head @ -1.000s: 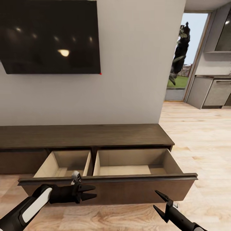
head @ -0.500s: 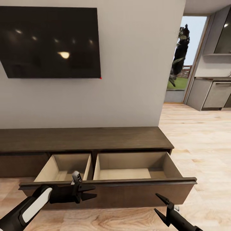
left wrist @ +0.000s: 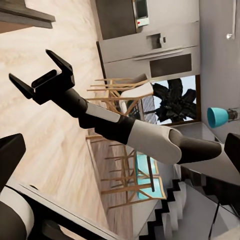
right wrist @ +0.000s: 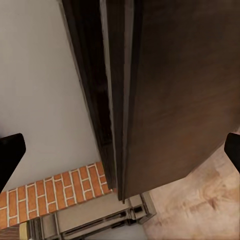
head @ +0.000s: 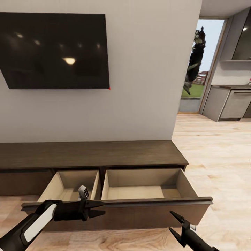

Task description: Place each of the two pumpkins and all three candles from the living room inside a cabinet in the living room (use any cabinet), then make sure every cabinet is closed, and position the cauldron so it is next to a table in the living room.

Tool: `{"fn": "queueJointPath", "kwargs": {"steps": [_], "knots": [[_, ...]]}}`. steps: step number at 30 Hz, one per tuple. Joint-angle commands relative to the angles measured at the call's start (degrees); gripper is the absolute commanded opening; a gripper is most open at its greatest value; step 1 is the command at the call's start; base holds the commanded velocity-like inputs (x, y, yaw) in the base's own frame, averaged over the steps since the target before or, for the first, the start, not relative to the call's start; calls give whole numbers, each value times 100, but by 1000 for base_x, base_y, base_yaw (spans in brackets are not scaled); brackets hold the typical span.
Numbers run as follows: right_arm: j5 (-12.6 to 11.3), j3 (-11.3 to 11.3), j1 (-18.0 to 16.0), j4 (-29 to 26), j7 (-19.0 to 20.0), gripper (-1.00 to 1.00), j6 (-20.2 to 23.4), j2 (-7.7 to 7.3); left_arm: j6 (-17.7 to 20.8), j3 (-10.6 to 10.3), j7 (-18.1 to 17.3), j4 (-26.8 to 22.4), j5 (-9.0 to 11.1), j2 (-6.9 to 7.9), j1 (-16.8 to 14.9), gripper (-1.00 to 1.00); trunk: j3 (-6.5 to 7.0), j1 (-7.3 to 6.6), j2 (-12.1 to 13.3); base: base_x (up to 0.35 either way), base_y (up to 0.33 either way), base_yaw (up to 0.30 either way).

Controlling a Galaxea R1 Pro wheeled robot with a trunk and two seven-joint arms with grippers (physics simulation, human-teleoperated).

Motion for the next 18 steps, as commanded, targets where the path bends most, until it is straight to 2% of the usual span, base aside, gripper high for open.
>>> {"fn": "queueJointPath", "kwargs": {"steps": [1,10,18], "knots": [[-58,51,-4,6,12,100,9,-2,23,-14,-8,1,19,6,-5,100,-5,-2,-1,0,0,-137],[-75,51,-4,122,48,100,-59,-2,19,-14,-14,1,37,7,-5,100,-5,-2,-1,-9,0,-238],[-68,51,-4,133,67,100,-66,-2,24,-14,-15,1,27,7,-5,100,-5,-2,-1,-267,4,-273]]}}
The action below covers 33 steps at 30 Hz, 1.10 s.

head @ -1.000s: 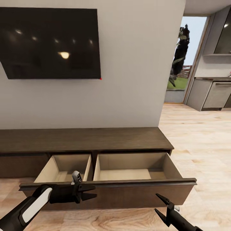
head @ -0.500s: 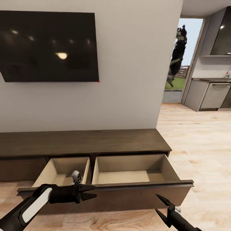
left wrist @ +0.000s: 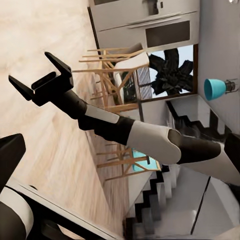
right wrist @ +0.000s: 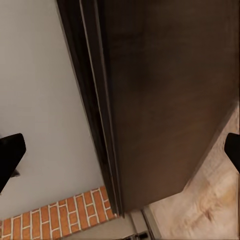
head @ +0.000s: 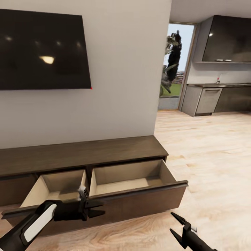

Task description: Place each of the two pumpkins and all three candles from the living room inside a cabinet in the living room (use any cabinet), then make sure every cabinet is closed, and position the cauldron so it is next to a table in the living room.

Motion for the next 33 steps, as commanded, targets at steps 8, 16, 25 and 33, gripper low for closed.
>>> {"fn": "queueJointPath", "kwargs": {"steps": [8,16,25,33], "knots": [[-51,48,-5,4,12,100,30,-4,27,-13,-8,1,19,6,-5,100,-5,-4,-3,-323,21,-275],[-49,48,-5,4,12,100,22,-1,27,-12,-8,1,35,8,-5,100,-5,-4,-3,-250,44,-276],[-41,48,-5,7,11,100,-169,-2,27,-6,-8,1,32,14,-5,100,-5,-4,-3,-174,106,-277],[-80,41,-5,268,13,100,-235,-1,27,-5,-8,1,28,14,-5,100,-5,-4,-3,-281,115,-277]]}}
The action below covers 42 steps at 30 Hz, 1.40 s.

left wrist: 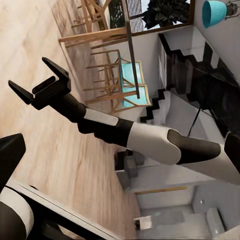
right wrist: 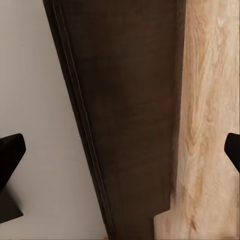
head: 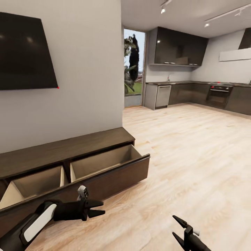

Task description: Place each of the two pumpkins and all three candles from the living room inside a cabinet in the living room (use any cabinet), then make sure every cabinet is closed, and position the cauldron so it is next to a table in the living room.

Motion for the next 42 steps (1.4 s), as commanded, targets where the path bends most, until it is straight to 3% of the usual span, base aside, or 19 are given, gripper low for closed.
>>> {"fn": "queueJointPath", "kwargs": {"steps": [1,9,29,33,37,42], "knots": [[-61,48,-5,14,12,100,28,-1,24,-14,-9,1,23,6,-5,100,-5,-4,-3,-308,67,-277],[-57,47,-5,39,14,100,-214,-1,24,-9,-9,1,37,6,-5,100,-5,-4,-3,-311,11,-277],[-63,27,-5,40,-54,100,-157,-1,24,-5,-9,1,41,6,-5,100,-60,-4,-3,-300,0,-247],[-68,9,-5,38,-246,100,-110,7,24,-5,-9,1,41,6,-5,100,-96,-4,-3,-265,0,-40],[-71,-3,-5,21,-684,100,-86,8,24,3,-9,1,41,6,-5,100,-134,-4,-3,-263,0,83],[-68,-5,-5,20,-839,100,-193,10,24,4,-9,4,41,6,-5,100,-181,-4,-3,-251,0,116]]}}
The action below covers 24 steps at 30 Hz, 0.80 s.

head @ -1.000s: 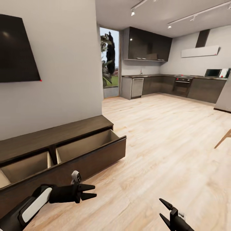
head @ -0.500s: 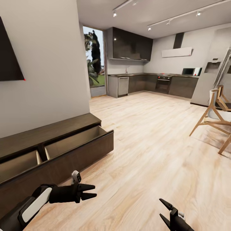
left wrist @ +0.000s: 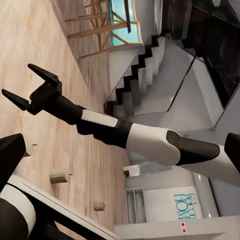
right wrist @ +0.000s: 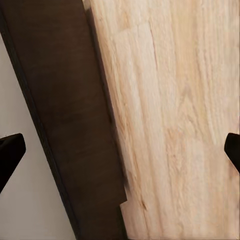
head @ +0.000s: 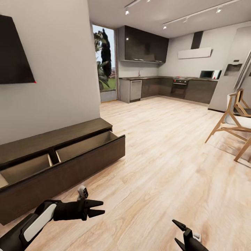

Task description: Place each of the two pumpkins and all three candles from the living room inside a cabinet in the living room (use any cabinet), then make sure every cabinet is closed, and position the cauldron so it is next to a table in the living room.

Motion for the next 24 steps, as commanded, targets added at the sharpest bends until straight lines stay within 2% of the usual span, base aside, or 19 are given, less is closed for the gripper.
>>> {"fn": "queueJointPath", "kwargs": {"steps": [1,6,12,24], "knots": [[-62,46,-3,5,6,100,11,-2,25,-16,-9,6,24,4,-7,100,-15,-4,-3,-209,0,117],[-70,46,-3,2,27,100,-584,-10,25,3,-9,70,24,4,-7,100,-42,-4,-3,-74,0,61],[-73,46,-3,7,40,100,-937,-12,25,24,-9,81,24,11,-7,100,-64,-4,-3,-6,0,-121],[-68,46,-3,16,-2,100,-1075,-12,25,45,-9,174,34,13,-7,100,-133,-4,-3,-1,0,-216]]}}
